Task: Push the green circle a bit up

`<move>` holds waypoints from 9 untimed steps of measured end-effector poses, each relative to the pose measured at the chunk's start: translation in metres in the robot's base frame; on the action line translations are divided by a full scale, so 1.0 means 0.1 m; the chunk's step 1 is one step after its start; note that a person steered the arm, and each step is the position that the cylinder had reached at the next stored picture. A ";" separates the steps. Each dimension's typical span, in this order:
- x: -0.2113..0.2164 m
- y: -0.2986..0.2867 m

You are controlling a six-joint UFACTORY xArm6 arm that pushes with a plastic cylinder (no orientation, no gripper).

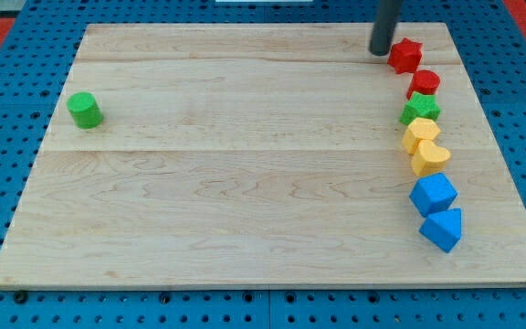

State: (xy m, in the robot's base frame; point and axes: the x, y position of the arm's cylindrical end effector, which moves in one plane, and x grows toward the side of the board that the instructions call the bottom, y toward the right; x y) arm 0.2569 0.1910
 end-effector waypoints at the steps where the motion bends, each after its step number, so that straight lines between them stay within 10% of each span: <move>1: 0.02 -0.07; 3: 0.43 -1.45; 5: 2.01 -3.35; 9: 1.89 -1.21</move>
State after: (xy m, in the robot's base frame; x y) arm 0.4455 0.0697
